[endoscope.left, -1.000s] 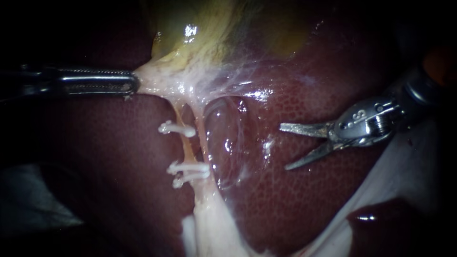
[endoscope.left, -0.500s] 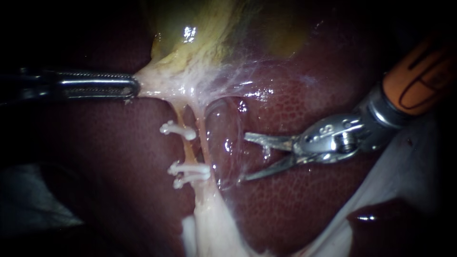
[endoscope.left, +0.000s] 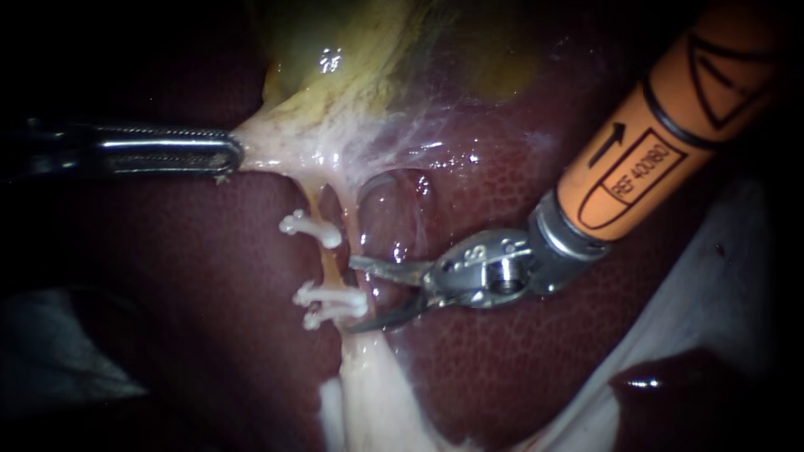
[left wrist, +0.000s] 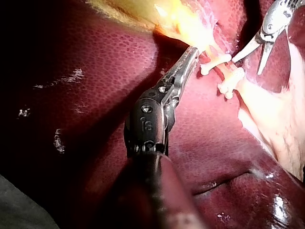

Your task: Go to the cutting position left tube

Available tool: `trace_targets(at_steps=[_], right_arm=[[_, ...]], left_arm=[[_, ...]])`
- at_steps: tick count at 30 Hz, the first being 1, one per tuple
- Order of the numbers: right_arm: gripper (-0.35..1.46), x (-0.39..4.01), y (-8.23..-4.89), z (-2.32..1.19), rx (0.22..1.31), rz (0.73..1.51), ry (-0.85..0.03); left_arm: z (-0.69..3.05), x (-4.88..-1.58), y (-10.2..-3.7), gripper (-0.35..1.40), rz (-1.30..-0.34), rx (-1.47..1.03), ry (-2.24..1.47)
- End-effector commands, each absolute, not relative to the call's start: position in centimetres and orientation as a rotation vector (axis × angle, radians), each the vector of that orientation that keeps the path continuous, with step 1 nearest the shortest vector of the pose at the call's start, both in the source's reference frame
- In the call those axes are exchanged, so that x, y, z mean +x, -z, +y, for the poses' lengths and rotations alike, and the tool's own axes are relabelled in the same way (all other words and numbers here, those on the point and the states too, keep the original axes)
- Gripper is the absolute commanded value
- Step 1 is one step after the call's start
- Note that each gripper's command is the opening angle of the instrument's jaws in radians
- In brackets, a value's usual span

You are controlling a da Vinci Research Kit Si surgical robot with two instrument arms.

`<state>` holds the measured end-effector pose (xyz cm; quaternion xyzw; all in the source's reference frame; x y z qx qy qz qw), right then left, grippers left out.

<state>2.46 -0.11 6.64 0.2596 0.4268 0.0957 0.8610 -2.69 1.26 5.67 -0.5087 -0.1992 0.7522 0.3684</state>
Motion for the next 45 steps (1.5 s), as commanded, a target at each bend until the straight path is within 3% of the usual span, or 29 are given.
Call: trace_targets(at_steps=[1, 17, 29, 39, 45], right_arm=[[1.45, 2.47, -6.69, -0.12, 0.548, 0.888, -0.195], [1.45, 2.5, -7.08, 0.02, 0.579, 0.885, -0.184], [1.34, 2.66, -7.06, 0.02, 0.693, 1.006, -0.109], [1.31, 2.92, -7.07, 0.06, 0.695, 1.057, -0.142], [1.31, 3.14, -7.1, 0.11, 0.71, 1.11, -0.206]], left_arm=[[1.26, -2.69, -5.67, -0.35, -0.508, -1.305, -1.932], [1.25, -2.71, -5.64, -0.35, -0.51, -1.305, -1.931], [1.25, -2.72, -5.64, -0.35, -0.51, -1.305, -1.931], [1.26, -2.73, -5.64, -0.35, -0.509, -1.305, -1.931], [1.26, -2.75, -5.64, -0.35, -0.508, -1.304, -1.93]])
